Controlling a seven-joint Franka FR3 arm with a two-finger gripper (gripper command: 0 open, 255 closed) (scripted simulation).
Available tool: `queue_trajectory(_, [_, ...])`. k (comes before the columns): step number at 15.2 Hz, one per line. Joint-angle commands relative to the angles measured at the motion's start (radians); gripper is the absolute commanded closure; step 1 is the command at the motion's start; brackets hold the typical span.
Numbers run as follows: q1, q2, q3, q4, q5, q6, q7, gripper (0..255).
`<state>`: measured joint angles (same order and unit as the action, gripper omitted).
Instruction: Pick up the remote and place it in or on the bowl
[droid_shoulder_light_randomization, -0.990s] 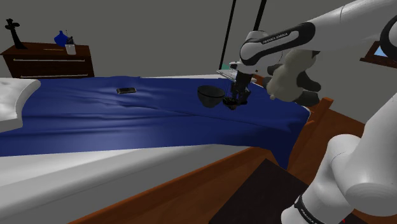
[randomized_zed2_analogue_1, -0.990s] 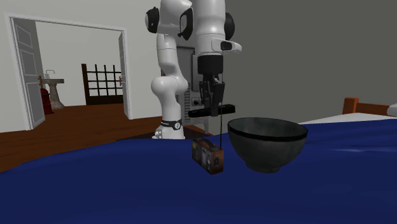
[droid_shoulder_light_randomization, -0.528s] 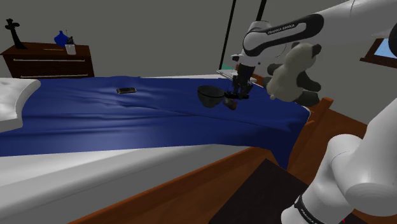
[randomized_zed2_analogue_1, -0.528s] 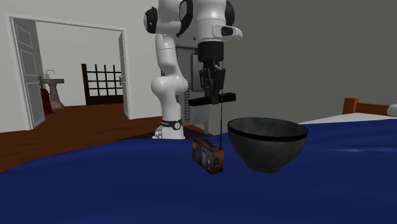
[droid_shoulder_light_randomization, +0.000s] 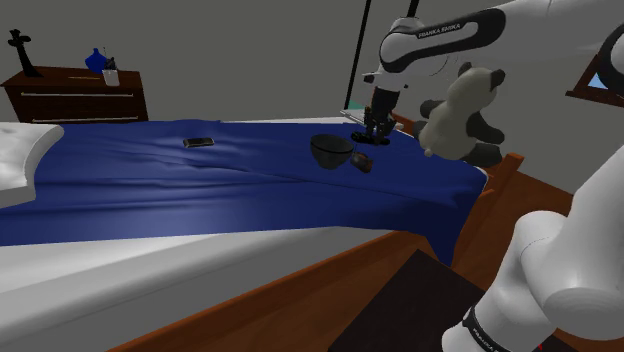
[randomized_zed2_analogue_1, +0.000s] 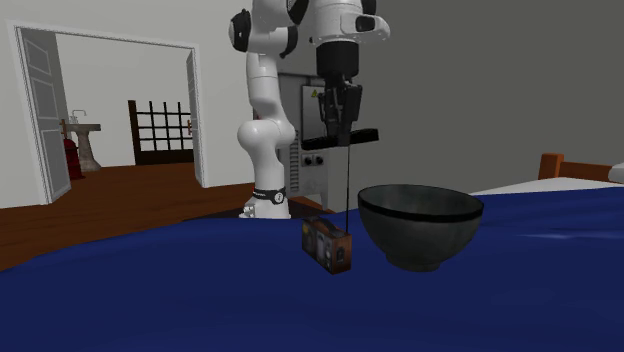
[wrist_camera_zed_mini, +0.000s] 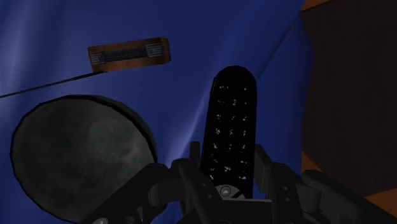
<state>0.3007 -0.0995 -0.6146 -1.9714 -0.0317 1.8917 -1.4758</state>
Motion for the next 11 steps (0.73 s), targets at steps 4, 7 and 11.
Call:
queue_trajectory(4, [-0.012, 0.229, -0.019, 0.233, 0.140, -0.050, -0.069, 255])
queue_trajectory(7, [-0.053, 0.378, -0.011, 0.406, 0.226, -0.103, -0.101, 255])
queue_trajectory(11, [-0.142, 0.585, 0.019, 0.690, 0.326, -0.205, -0.115, 255])
